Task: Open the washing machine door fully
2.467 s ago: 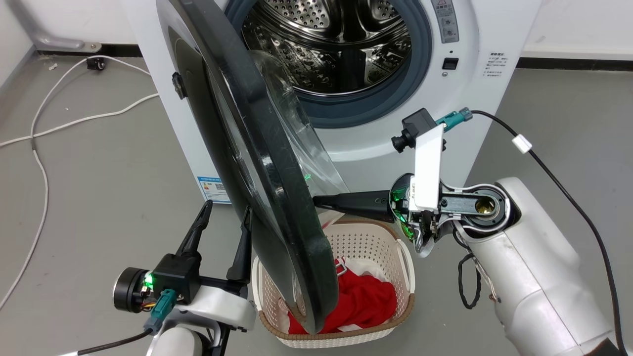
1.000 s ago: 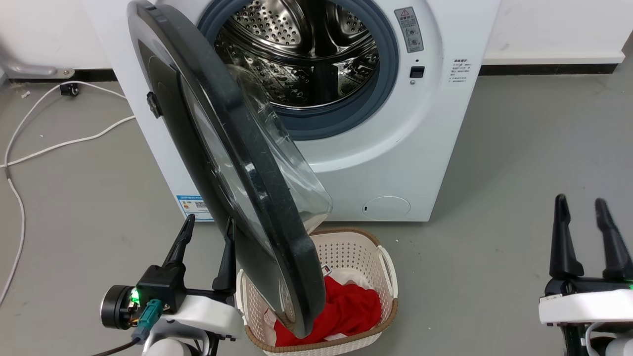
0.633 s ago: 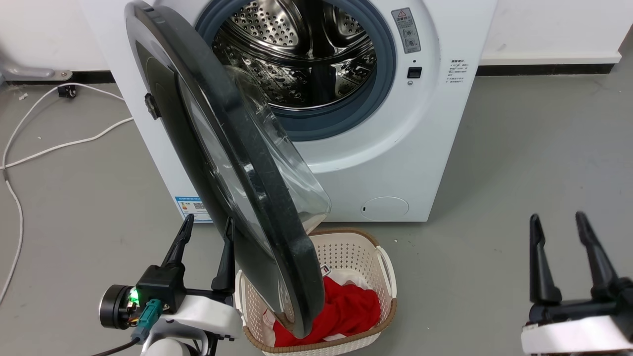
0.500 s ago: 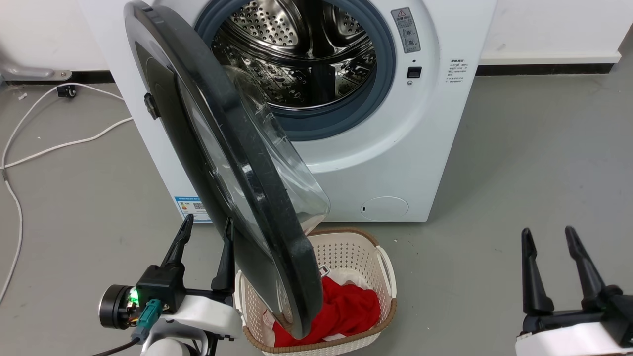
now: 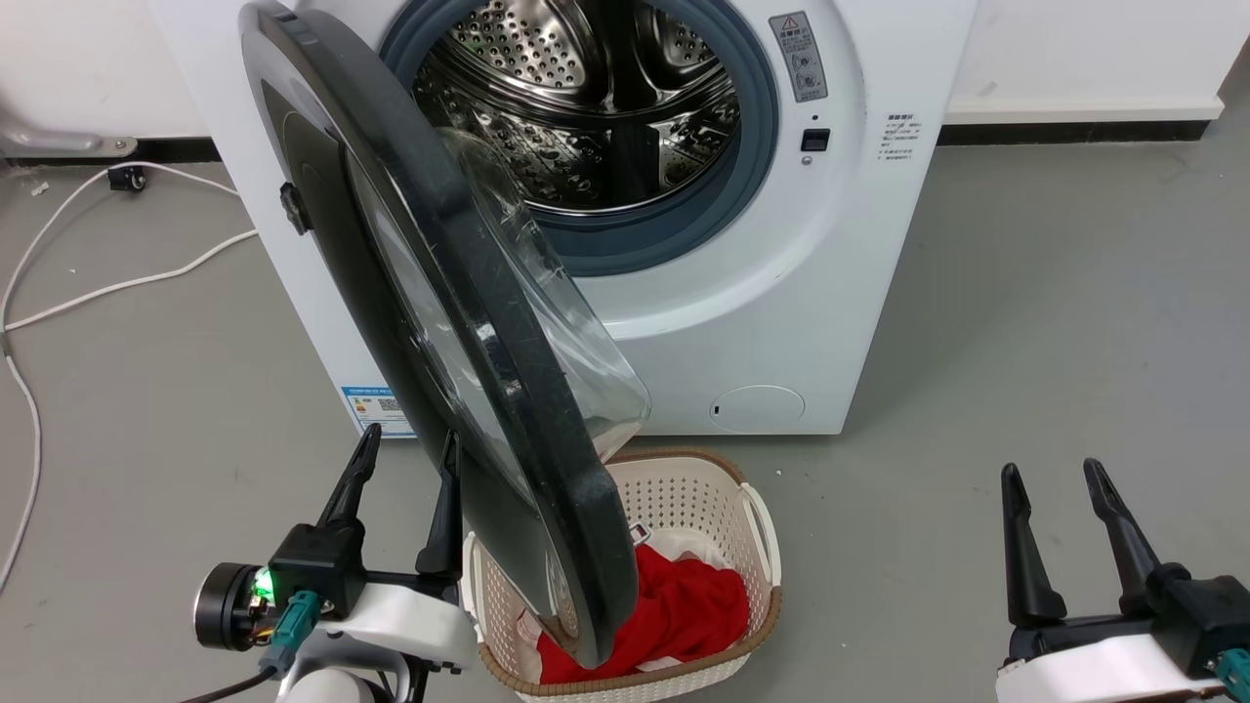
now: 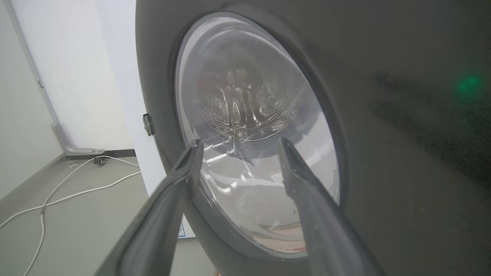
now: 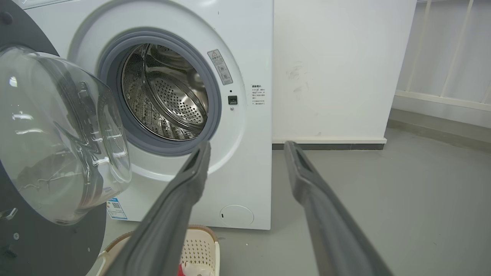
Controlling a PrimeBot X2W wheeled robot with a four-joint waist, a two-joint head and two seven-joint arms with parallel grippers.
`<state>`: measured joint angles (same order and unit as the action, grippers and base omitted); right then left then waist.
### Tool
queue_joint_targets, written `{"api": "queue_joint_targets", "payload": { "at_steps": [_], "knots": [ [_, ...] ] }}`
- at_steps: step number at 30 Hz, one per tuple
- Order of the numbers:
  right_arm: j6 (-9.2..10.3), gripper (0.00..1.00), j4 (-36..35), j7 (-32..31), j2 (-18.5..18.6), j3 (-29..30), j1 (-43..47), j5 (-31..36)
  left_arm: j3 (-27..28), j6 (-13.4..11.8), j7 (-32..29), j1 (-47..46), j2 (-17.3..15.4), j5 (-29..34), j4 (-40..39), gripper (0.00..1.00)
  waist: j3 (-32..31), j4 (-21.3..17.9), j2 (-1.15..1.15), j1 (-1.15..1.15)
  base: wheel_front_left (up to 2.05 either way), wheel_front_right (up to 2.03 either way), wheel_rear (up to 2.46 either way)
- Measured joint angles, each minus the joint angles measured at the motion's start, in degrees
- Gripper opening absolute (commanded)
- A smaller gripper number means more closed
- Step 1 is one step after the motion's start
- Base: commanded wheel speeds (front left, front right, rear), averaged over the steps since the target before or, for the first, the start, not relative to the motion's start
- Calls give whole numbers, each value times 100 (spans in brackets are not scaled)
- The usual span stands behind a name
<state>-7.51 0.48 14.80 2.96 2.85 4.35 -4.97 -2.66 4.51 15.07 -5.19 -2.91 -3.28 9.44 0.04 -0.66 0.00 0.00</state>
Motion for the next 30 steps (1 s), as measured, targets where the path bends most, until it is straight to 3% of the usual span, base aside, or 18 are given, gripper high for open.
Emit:
{"api": "queue_joint_targets", "payload": {
  "at_steps": [3,4,5,6,7,18,30],
  "knots": [
    [0,100,8,11,0,-12,-49,5,-3,0,0,0,0,-3,16,100,6,2,0,0,0,0,0],
    [1,100,14,12,0,-14,-50,5,-9,1,0,0,0,-10,24,95,7,4,0,0,0,0,0],
    [1,100,25,12,0,-19,-50,5,-9,1,0,0,0,-20,30,44,6,5,0,0,0,0,0],
    [1,100,31,13,0,-20,-50,5,-14,2,0,0,0,-25,33,4,4,6,0,0,0,0,0],
    [1,100,34,13,0,-25,-50,5,-14,3,0,0,0,-26,38,0,3,8,0,0,0,0,0],
    [0,100,35,26,0,-43,-58,4,40,2,0,-30,0,-26,-168,0,19,8,0,0,0,0,0],
    [0,100,34,27,0,-16,-85,-13,213,-76,1,-402,0,-45,-1779,0,49,28,0,0,0,0,0]
  ]
}}
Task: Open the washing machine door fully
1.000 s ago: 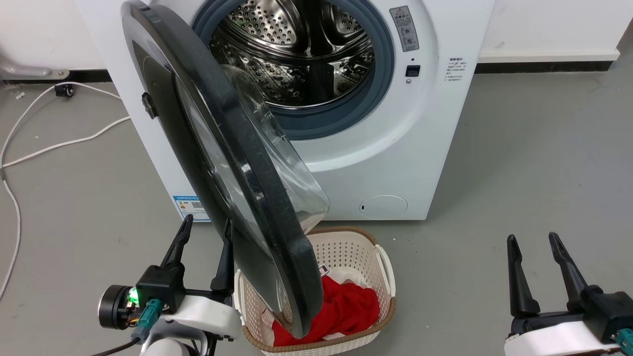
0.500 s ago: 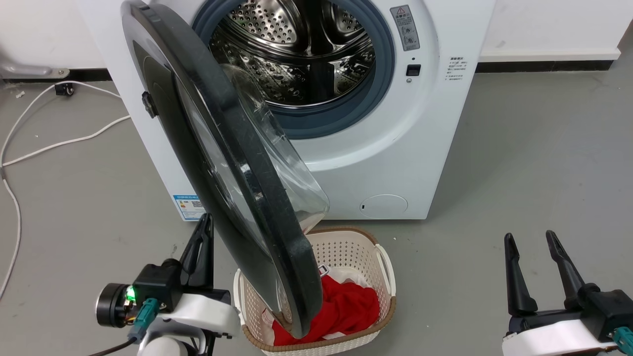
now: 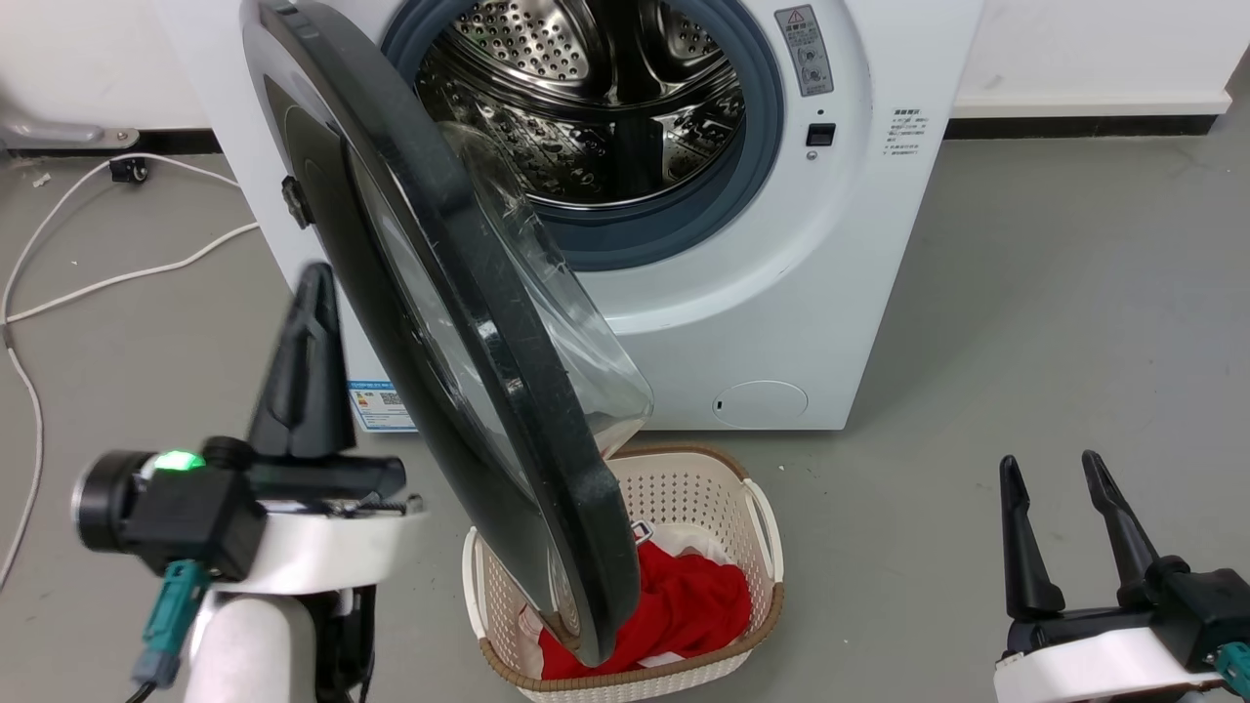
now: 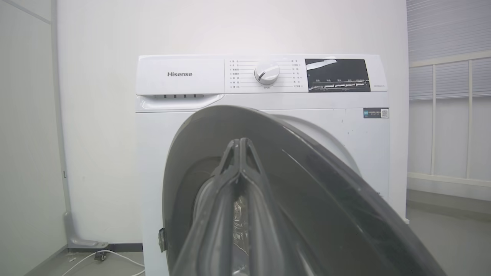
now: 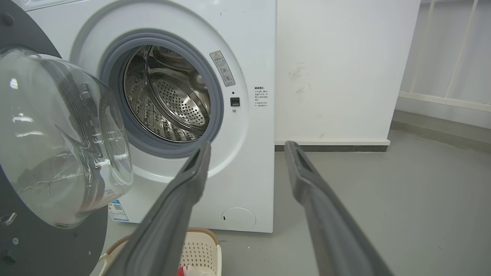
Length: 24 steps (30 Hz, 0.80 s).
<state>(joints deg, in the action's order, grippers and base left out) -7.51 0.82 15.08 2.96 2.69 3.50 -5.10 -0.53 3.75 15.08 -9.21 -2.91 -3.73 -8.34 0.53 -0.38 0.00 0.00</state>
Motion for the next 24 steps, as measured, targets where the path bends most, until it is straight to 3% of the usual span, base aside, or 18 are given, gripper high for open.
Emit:
{"api": "queue_joint_targets", "payload": {
  "at_steps": [8,15,24],
  "knots": [
    [1,100,-33,0,-1,56,-32,-27,-138,-54,0,-373,-1,31,-1193,0,43,-12,0,0,0,0,0],
    [1,100,-44,0,-1,59,-74,-59,-789,38,3,-638,0,157,-2093,0,72,-38,0,0,0,0,0],
    [1,100,32,0,-1,18,-64,-158,-1915,237,-23,-102,-55,88,-1998,0,34,-76,0,0,0,0,0]
  ]
}}
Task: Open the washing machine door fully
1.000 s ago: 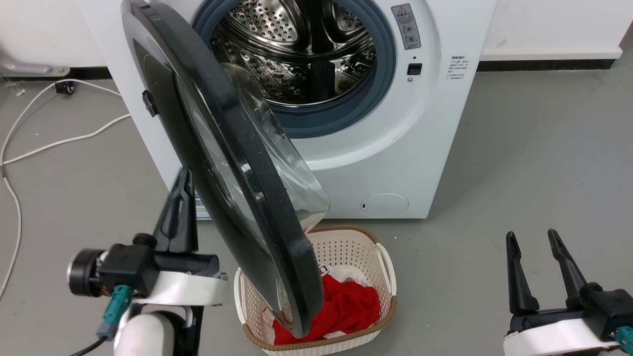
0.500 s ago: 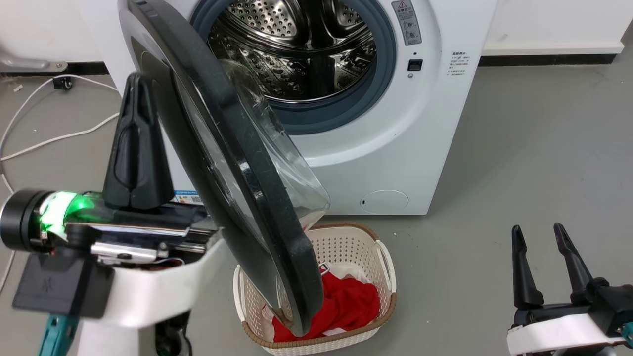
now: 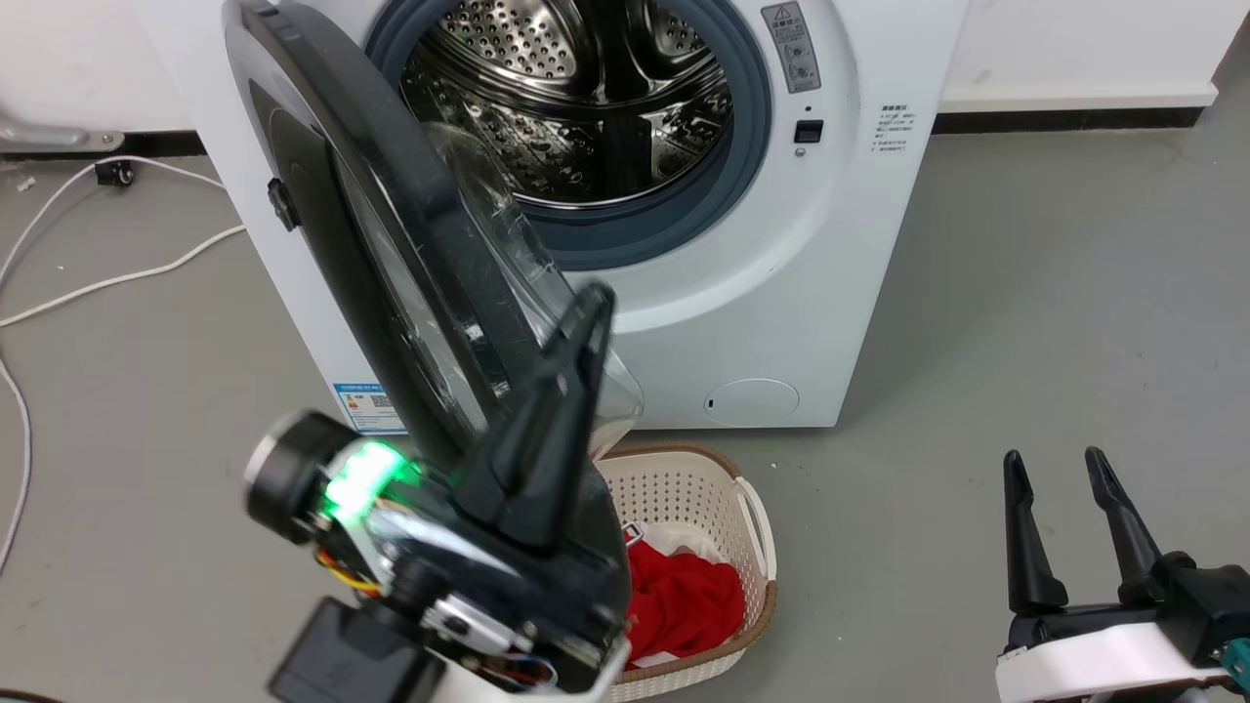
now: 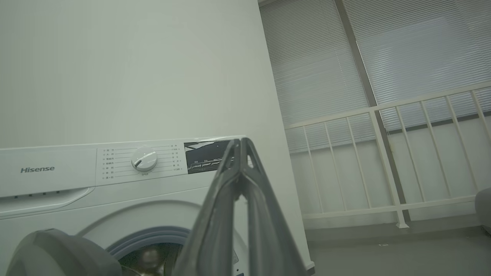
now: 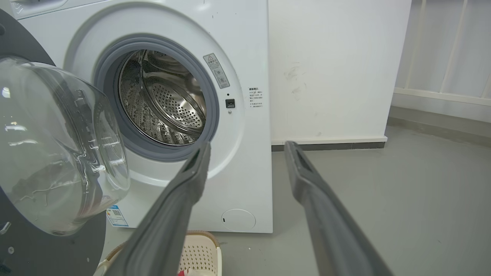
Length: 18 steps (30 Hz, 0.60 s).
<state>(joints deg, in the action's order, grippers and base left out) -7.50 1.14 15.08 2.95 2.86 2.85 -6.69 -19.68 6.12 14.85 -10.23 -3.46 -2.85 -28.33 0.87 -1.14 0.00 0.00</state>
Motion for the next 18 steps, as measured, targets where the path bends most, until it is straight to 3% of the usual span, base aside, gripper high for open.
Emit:
{"api": "queue_joint_targets", "payload": {
  "at_steps": [11,18],
  "knots": [
    [-1,100,105,0,0,-30,57,-87,-425,45,-965,1195,-222,-683,926,0,10,32,0,0,0,0,0],
    [-1,100,168,0,-1,-56,53,-93,-590,52,-1395,1330,-292,-904,1508,0,0,68,0,0,0,0,0]
  ]
}}
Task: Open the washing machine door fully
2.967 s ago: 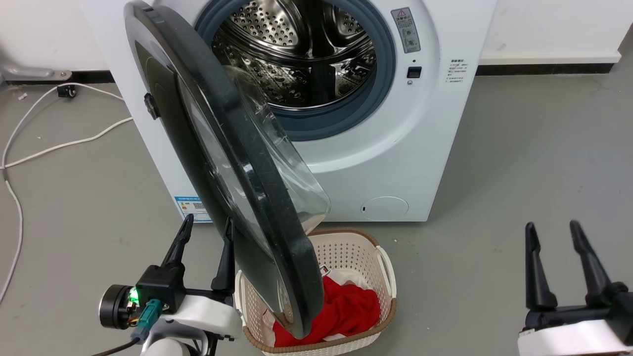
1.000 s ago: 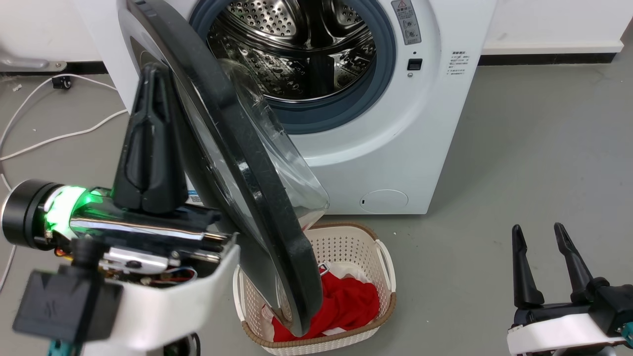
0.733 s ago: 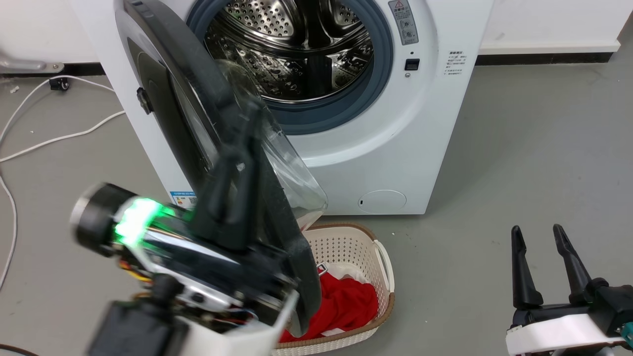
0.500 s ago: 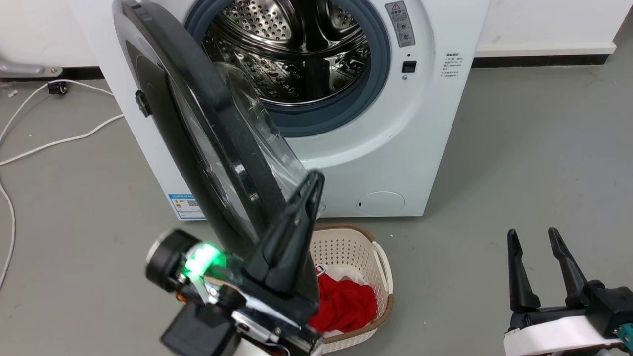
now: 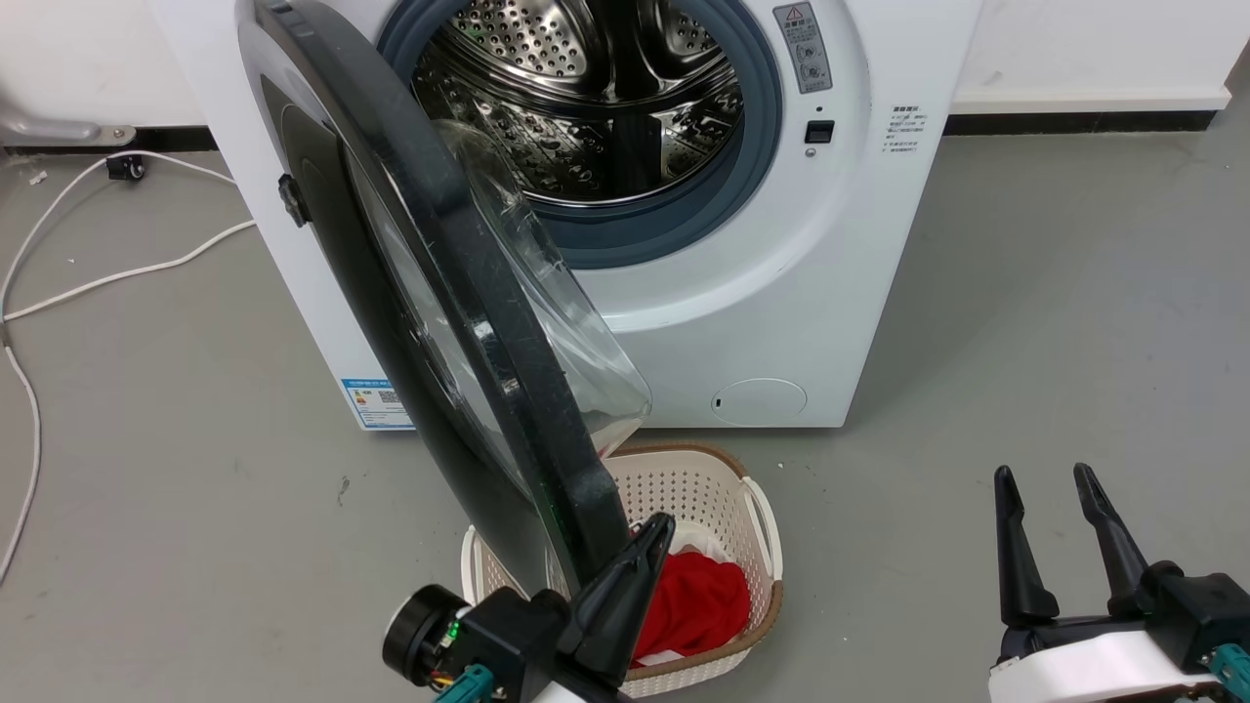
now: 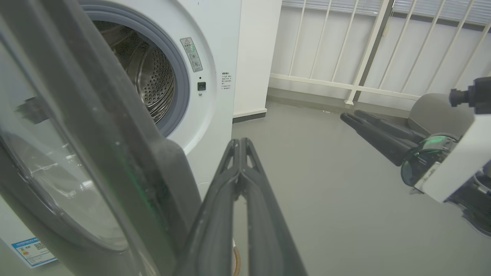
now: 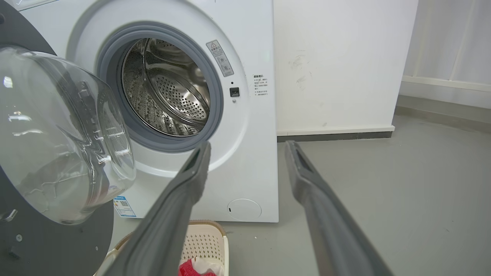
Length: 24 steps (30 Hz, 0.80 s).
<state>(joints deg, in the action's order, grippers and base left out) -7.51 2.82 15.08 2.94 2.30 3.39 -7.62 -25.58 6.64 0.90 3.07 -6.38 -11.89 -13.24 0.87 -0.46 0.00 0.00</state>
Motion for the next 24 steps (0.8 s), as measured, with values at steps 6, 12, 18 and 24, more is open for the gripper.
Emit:
{"api": "queue_joint_targets", "payload": {
  "at_steps": [6,12,18,24],
  "knots": [
    [1,100,45,1,0,-52,-12,-43,-77,-33,29,-74,63,4,459,0,12,-32,0,0,0,0,0],
    [0,100,92,0,0,-57,-22,-98,-9,-205,291,-365,147,53,760,0,79,-75,0,0,0,0,0],
    [0,100,119,0,0,-66,-77,-142,-9,-288,449,-627,236,33,990,0,146,-89,0,0,0,0,0],
    [0,100,147,0,0,-87,-99,-188,-13,-382,553,-716,285,1,1088,0,167,-107,0,0,0,0,0]
  ]
}}
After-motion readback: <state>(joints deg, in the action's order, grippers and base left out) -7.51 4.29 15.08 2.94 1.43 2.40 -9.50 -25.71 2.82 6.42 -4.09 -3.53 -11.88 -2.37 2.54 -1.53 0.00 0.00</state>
